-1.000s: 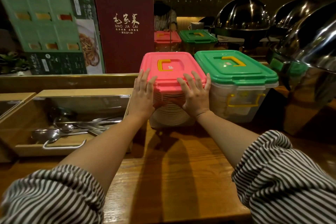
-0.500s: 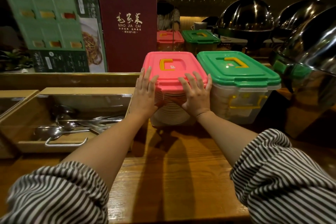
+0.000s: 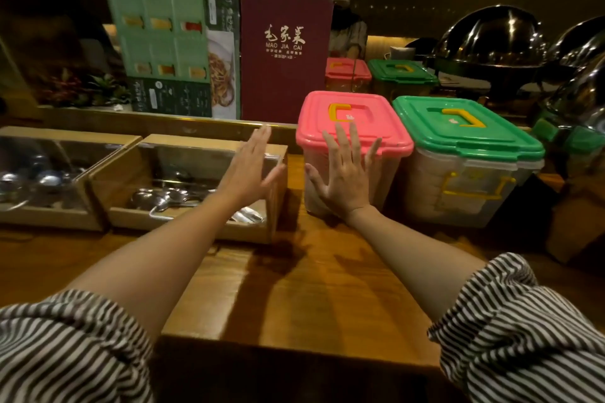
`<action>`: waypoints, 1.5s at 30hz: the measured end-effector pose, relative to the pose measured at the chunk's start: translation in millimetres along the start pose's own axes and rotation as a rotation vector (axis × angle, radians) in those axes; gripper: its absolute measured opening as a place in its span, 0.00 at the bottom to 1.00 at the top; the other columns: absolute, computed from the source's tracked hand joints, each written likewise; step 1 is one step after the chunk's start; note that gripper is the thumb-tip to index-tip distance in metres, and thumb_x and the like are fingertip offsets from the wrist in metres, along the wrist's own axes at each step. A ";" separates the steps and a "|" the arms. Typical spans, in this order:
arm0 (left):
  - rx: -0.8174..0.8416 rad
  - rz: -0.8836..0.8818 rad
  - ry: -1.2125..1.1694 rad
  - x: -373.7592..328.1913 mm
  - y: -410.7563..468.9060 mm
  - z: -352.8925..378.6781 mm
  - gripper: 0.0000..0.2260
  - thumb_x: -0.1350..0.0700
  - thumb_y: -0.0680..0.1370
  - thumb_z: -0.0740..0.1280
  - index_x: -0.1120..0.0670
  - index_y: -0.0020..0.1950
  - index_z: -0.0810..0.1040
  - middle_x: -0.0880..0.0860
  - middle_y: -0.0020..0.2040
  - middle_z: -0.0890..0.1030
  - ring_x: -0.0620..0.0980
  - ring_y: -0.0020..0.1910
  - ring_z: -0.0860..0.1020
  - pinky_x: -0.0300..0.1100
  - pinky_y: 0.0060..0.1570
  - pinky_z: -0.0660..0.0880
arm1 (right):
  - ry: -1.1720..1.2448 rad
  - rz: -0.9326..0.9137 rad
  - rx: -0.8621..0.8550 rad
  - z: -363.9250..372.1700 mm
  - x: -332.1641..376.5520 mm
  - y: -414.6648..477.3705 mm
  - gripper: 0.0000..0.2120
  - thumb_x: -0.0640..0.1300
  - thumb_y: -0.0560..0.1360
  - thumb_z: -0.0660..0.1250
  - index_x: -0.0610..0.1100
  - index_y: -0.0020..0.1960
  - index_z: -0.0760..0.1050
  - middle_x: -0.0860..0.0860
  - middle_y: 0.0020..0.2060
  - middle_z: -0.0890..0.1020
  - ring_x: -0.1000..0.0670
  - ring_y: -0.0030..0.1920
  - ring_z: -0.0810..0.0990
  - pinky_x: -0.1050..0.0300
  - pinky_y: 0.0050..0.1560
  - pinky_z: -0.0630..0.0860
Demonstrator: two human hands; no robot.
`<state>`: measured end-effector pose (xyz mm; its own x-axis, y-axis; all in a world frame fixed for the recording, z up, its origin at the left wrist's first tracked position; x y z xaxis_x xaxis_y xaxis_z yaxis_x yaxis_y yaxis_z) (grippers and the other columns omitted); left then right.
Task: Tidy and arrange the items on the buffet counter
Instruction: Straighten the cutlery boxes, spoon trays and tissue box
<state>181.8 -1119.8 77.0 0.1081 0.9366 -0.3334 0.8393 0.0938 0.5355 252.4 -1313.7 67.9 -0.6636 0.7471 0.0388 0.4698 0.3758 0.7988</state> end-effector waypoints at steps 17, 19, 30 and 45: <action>0.001 -0.254 0.186 224.1 -134.0 -101.5 0.60 0.34 0.63 0.75 0.50 0.80 0.39 0.51 0.78 0.31 0.52 0.77 0.33 0.58 0.75 0.41 | 0.400 0.488 0.070 64.5 164.5 -61.1 0.54 0.67 0.70 0.68 0.48 0.80 0.38 0.41 0.78 0.39 0.42 0.79 0.39 0.40 0.77 0.51; -0.012 -0.299 0.124 236.5 -143.0 -98.3 0.62 0.38 0.62 0.78 0.48 0.79 0.36 0.50 0.77 0.29 0.53 0.77 0.33 0.58 0.75 0.44 | 0.507 0.668 0.084 68.4 178.5 -73.5 0.58 0.68 0.67 0.69 0.51 0.79 0.34 0.45 0.79 0.38 0.44 0.79 0.39 0.44 0.76 0.51; -0.322 -0.523 -0.297 229.2 -154.0 -60.2 0.55 0.55 0.68 0.79 0.54 0.80 0.42 0.56 0.80 0.45 0.56 0.78 0.51 0.48 0.73 0.58 | 0.662 1.080 0.047 81.9 213.6 -83.3 0.60 0.73 0.62 0.69 0.50 0.79 0.39 0.46 0.79 0.52 0.43 0.78 0.53 0.45 0.75 0.57; -0.356 -0.583 -0.342 224.2 -135.9 -39.0 0.55 0.58 0.67 0.80 0.59 0.79 0.43 0.59 0.79 0.47 0.55 0.77 0.53 0.38 0.70 0.51 | 0.658 1.242 -0.015 105.5 201.5 -57.2 0.64 0.86 0.52 0.56 0.49 0.76 0.45 0.43 0.74 0.58 0.41 0.75 0.58 0.37 0.72 0.62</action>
<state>71.2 -909.4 -40.3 -0.0922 0.5506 -0.8297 0.5949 0.6986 0.3975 153.3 -1126.7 -33.3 0.0251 0.1912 0.9812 0.9396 -0.3397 0.0422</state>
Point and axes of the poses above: each hand's wrist, its own y-axis towards the middle knuckle, its own z-axis out of the palm, x = y × z, the point moved 1 cm from there along y, towards the middle knuckle
